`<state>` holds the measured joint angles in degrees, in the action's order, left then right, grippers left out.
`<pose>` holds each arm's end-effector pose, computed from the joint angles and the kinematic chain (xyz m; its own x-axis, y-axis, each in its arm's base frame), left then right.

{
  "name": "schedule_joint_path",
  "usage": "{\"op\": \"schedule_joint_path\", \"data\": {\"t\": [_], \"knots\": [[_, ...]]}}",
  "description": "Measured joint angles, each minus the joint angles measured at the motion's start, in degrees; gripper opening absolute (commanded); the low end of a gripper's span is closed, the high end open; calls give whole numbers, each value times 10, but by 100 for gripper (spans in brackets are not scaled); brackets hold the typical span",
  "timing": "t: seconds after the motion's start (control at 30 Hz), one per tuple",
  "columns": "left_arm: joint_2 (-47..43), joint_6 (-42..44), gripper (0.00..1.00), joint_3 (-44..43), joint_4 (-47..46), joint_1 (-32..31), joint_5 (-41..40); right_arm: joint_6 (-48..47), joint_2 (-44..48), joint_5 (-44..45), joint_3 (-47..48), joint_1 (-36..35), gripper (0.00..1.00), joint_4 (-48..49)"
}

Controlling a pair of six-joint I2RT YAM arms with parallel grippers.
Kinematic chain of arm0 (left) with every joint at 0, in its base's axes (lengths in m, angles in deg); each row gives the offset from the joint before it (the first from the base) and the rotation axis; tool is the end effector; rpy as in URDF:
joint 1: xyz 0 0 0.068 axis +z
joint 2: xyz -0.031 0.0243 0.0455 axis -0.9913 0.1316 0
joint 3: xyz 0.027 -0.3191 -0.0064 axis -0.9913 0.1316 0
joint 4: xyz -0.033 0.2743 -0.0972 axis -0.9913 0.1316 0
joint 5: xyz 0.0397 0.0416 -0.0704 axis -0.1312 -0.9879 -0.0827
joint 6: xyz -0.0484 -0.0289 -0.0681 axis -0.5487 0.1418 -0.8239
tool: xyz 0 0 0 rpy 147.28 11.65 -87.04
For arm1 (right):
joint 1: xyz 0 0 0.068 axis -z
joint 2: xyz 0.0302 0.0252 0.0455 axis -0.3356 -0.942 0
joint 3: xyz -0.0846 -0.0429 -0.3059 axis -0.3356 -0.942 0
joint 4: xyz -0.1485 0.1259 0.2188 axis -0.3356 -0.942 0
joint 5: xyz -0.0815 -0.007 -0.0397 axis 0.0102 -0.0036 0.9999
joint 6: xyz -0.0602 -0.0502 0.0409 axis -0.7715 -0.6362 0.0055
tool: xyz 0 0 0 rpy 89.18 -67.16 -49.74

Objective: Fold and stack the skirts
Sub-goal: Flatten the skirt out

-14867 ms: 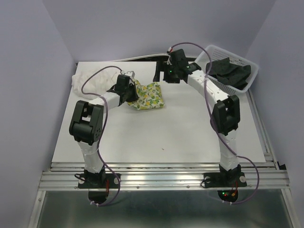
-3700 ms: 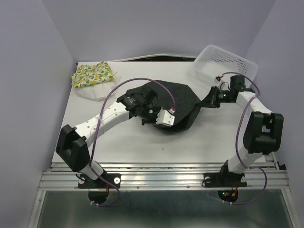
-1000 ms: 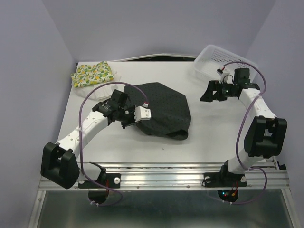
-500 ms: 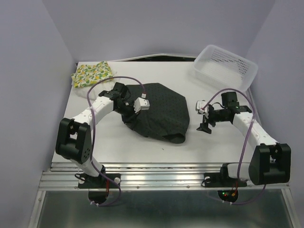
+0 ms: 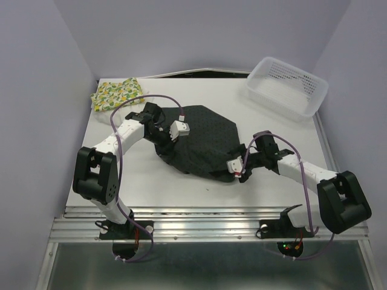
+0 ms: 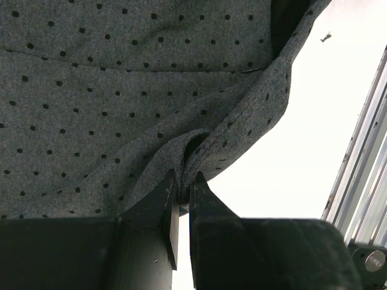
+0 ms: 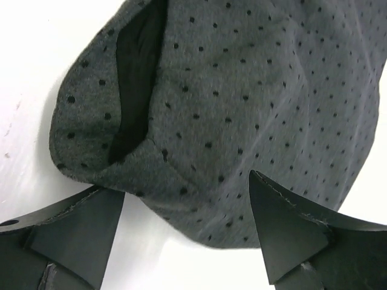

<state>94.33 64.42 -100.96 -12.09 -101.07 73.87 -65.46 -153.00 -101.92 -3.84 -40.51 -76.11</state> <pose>0.3325 -0.1649 0.2368 -0.1528 0.6914 -0.7061 0.9845 0.1691 -0.0475 0.2342 0.1465 0.1802 0.6089 -0.5523 -0.5694 -0.7760 -0.2657 -0.5721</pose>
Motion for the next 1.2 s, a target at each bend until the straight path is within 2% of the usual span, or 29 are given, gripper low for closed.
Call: {"op": "schedule_joint_path", "data": {"t": [0.07, 0.17, 0.27, 0.3, 0.33, 0.37, 0.4, 0.47, 0.53, 0.67, 0.77, 0.93, 1.03, 1.2], "knots": [[0, -2, 0, 0, 0, 0, 0, -14, -10, 3, 1, -12, 84, 12], [0, -5, 0, 0, 0, 0, 1, -45, -18, 9, 5, -30, 74, 14], [0, -7, 0, 0, -1, 0, 1, -87, -24, 9, 21, -38, 59, -1], [0, -9, 0, 0, -2, 0, 0, -101, -26, 10, 28, -42, 47, -6], [0, -12, 0, 0, -3, 0, 0, -117, -30, 12, 33, -46, 21, -10], [0, -14, 0, 0, -4, 0, 1, -128, -35, 13, 38, -52, 3, -14], [0, -17, 0, 0, -6, 0, 1, -136, -41, 16, 42, -57, 1, -20], [0, -21, 0, 0, -7, 0, 0, -128, -53, 22, 50, -67, 1, -32], [0, -25, 0, -2, -5, 0, -2, -80, -59, 34, 62, -70, 1, -32], [-7, -36, 0, -31, 0, 2, -15, 49, -60, 85, 122, -70, 1, -19], [-26, -59, 0, -78, -15, 8, -39, 157, -59, 107, 194, -42, 1, -9], [-91, -138, 0, -121, -144, 41, -118, 360, -62, 159, 333, 54, 1, 36], [-136, -161, 0, -121, -213, 53, -136, 471, -75, 203, 411, 93, 1, 74], [-209, -160, 0, -117, -319, 44, -142, 587, -83, 265, 477, 91, 1, 101]]}}
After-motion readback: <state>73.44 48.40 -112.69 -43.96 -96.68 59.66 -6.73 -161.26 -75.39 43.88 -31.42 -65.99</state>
